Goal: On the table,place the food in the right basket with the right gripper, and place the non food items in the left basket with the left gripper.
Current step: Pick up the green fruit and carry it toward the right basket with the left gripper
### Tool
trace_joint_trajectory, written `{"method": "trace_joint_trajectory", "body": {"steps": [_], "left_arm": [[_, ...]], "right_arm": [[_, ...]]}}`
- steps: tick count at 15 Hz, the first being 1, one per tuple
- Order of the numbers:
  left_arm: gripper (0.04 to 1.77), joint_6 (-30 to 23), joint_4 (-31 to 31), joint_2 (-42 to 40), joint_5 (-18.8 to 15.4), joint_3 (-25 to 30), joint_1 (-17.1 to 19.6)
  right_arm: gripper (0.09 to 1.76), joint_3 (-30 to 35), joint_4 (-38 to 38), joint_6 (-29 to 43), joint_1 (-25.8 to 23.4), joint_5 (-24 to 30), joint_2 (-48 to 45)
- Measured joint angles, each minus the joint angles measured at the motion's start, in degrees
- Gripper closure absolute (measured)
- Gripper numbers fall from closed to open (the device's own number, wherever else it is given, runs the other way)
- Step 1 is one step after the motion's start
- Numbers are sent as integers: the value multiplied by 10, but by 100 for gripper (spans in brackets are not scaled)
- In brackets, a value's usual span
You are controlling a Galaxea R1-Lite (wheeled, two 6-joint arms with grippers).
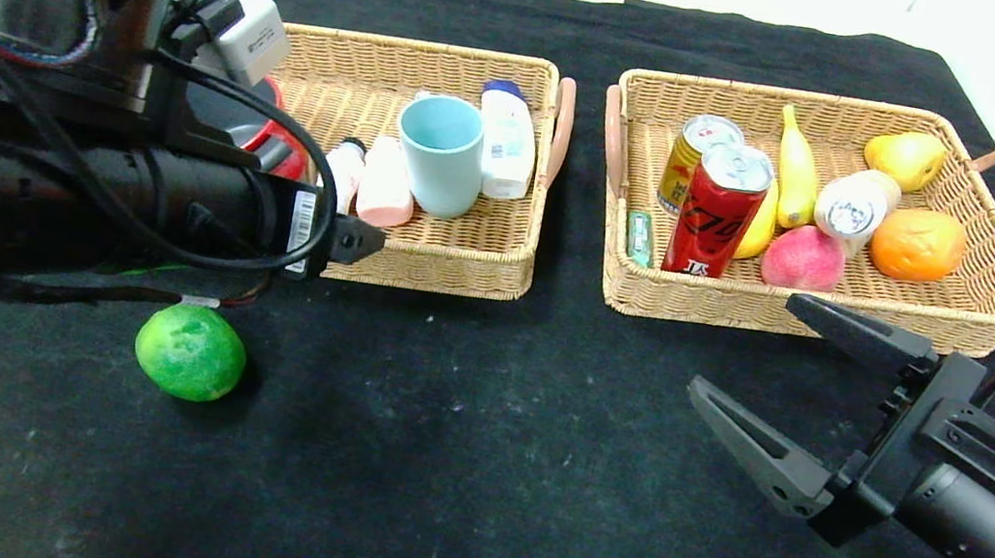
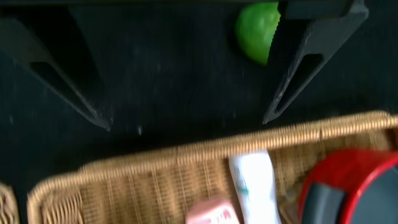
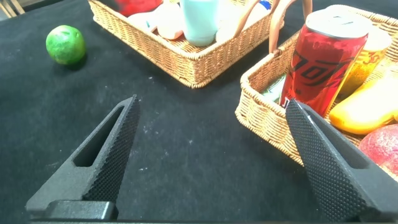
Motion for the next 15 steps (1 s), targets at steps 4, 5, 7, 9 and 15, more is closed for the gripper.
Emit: {"method": "trace_joint_trajectory", "body": {"steps": [4,5,7,9,15], "left_arm": [[12,-21,61,-56,-4,43,-4],[11,-26,65,-68,-2,58,-2],[11,-27,69,-89,-3,77,16],[11,-27,78,-104,-6,90,43],[10,-21,72,-129,-107,153,132]], "right_arm": [[14,0,0,-1,0,0,3],[14,0,0,0,0,0,3],[14,1,0,0,1,0,3],[14,1,0,-1,1,0,5],[14,2,0,-2,2,0,8]]}}
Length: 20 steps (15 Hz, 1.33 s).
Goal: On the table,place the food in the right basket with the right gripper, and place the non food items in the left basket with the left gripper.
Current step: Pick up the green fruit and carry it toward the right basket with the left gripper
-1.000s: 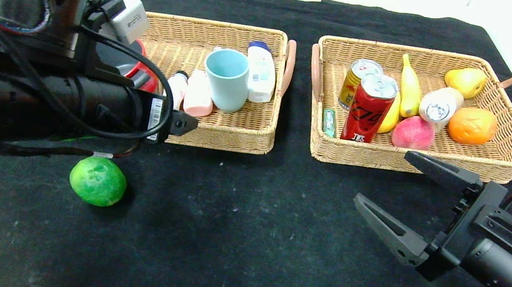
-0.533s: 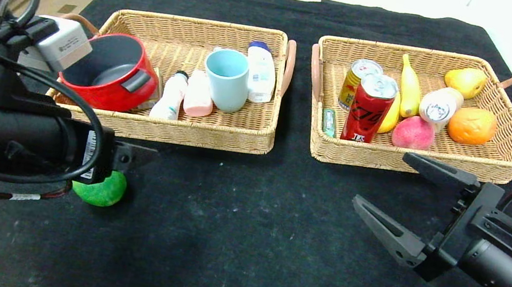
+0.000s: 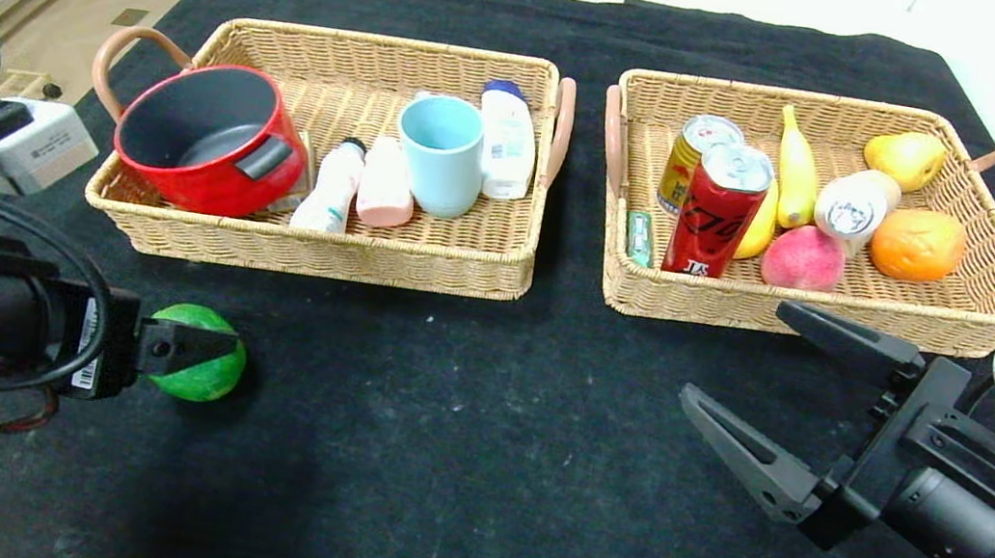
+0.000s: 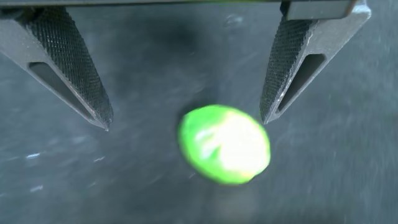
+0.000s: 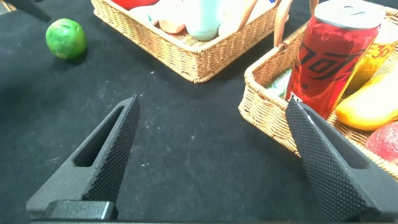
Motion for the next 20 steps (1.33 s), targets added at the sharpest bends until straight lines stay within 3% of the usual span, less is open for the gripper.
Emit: {"method": "trace_joint_trajectory", "body": {"steps": [4,6,11,20], "left_arm": [[10,24,-2,4,-58,17,67],[10,25,-10,17,-65,18,82],[9,25,-74,56,-65,34,88],[9,23,-79,98,-66,43,89]], "right_arm": [[14,0,0,0,0,0,2],[14,0,0,0,0,0,3],[14,0,0,-1,0,0,7],[14,0,-1,-1,0,0,8]]}}
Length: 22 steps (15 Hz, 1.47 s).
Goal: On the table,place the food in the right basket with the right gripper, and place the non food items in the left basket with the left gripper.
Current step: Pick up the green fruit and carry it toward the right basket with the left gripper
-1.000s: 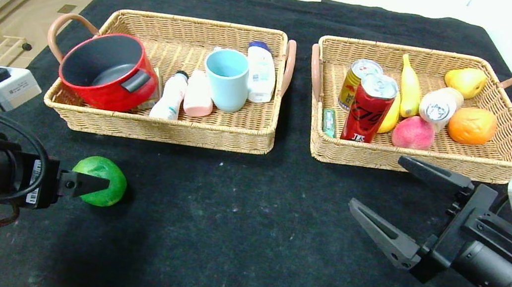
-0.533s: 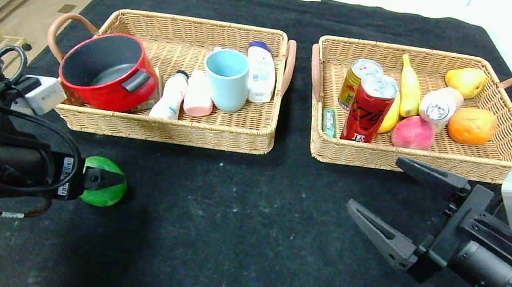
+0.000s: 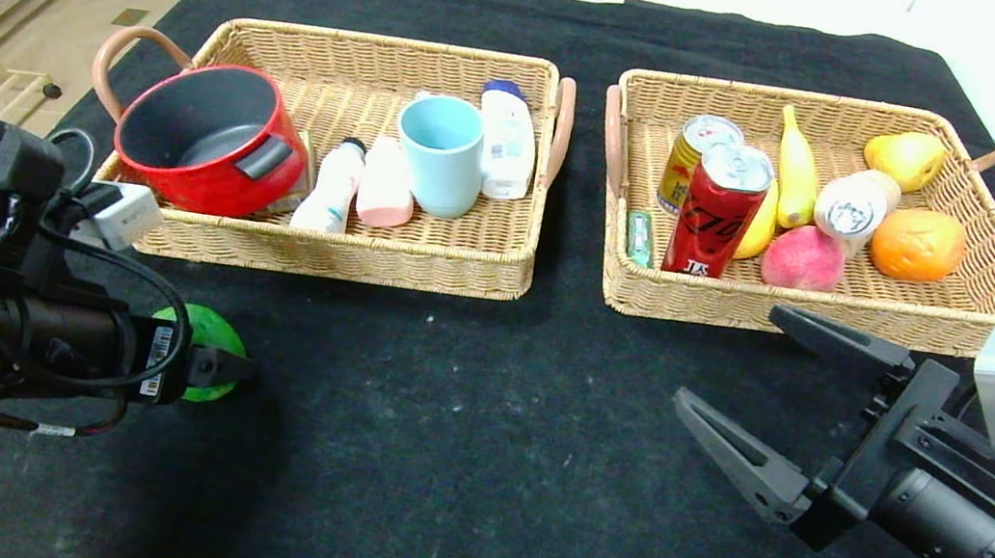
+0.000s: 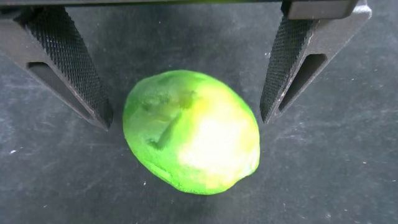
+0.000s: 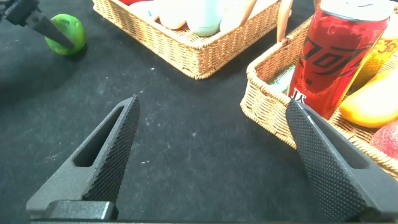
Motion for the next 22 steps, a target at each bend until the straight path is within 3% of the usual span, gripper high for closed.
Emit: {"method": "trace_joint_trajectory", "body": {"steps": [9,12,13,22], "left_arm": [[9,-3,-5,26,1,-4,0],[49,-3,-39,34,2,1,0],[54,-3,-41,36,2,2,0],[59,-3,-41,44,6,6,0]], "right_arm": [[14,1,0,-1,0,0,3],[14,0,0,-1,0,0,5],[14,0,0,-1,0,1,5],[14,1,0,-1,0,1,7]]}}
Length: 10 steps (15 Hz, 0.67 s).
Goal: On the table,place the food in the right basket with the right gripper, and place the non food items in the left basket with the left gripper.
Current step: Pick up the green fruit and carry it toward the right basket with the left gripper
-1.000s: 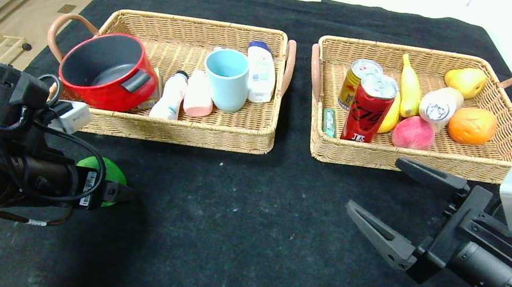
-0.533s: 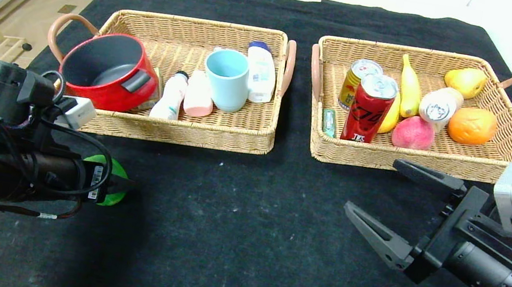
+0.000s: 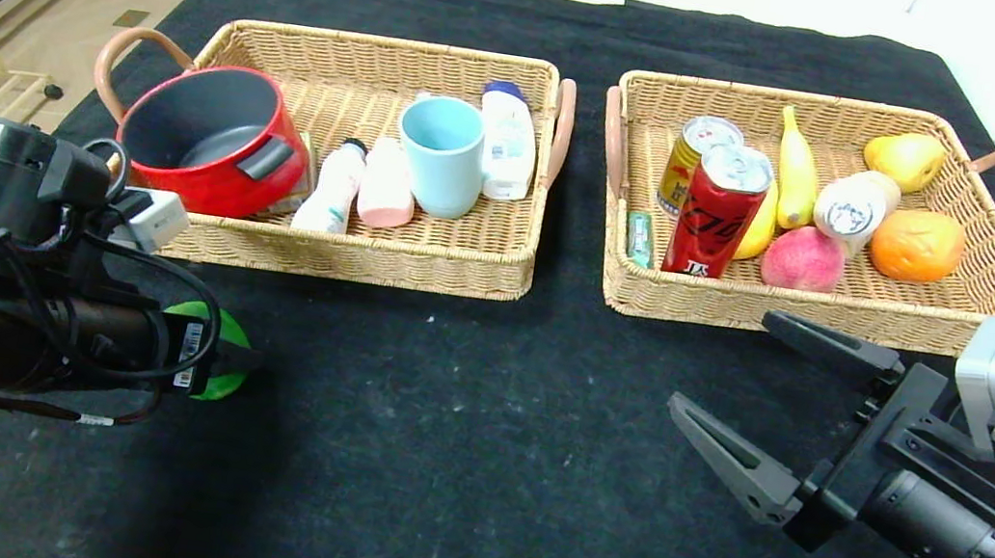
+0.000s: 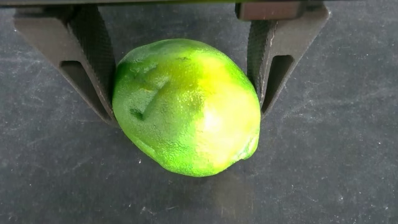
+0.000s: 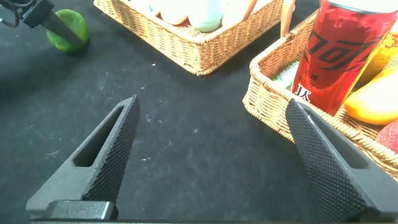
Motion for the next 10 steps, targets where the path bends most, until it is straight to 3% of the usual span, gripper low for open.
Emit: {"method": "trace_joint_trajectory", "body": {"steps": [7,10], "left_arm": [[59,4,14,-33,-2,2,-1],[60,3,14,-74,-5,0,-45]], "right_arm": [[14,-1,1,2,-1,1,-2],[14,-4,4,3,-1,1,-10]]}}
